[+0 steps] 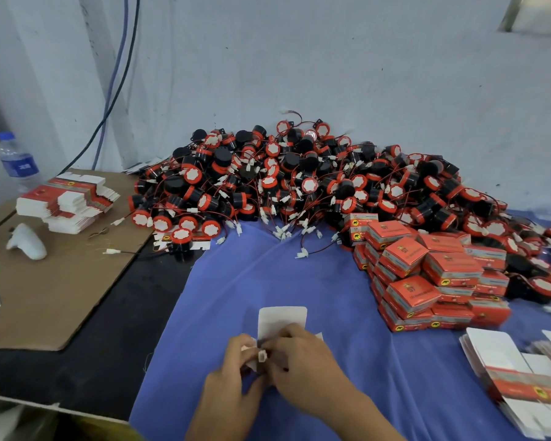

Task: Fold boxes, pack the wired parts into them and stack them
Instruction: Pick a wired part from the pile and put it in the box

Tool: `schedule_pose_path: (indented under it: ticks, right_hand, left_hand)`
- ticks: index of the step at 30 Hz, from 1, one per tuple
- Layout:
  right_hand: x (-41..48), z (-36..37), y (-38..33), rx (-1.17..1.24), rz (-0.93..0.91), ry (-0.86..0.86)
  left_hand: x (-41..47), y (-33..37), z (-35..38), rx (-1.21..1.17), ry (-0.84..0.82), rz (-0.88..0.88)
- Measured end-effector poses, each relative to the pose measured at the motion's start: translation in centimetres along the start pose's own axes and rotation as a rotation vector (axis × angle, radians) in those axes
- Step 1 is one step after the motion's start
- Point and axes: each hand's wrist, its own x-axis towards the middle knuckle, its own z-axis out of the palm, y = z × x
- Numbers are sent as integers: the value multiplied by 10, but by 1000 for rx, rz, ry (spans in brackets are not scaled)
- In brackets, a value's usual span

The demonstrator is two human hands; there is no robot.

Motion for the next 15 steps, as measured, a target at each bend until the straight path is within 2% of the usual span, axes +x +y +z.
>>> schedule_pose_path:
  ticks: [2,4,7,9,13,15]
  right_hand:
    - [2,3,2,17,-11,30]
    - [4,5,3,58,-25,61]
    - [3,8,5,126,-28,112]
    - [1,9,9,174,18,189]
    - [-8,15,20,39,-11,274]
    - [-14,21,22,-123,-59,464]
  left_hand:
    - [0,3,-6,120,-59,73]
    - [2,4,-10,231,-102,68]
    - [5,10,-9,498,-83,160]
    - [6,13,-5,565,-106,203]
    - [6,22,1,748,-109,210]
    - [8,26,2,747,-53,235]
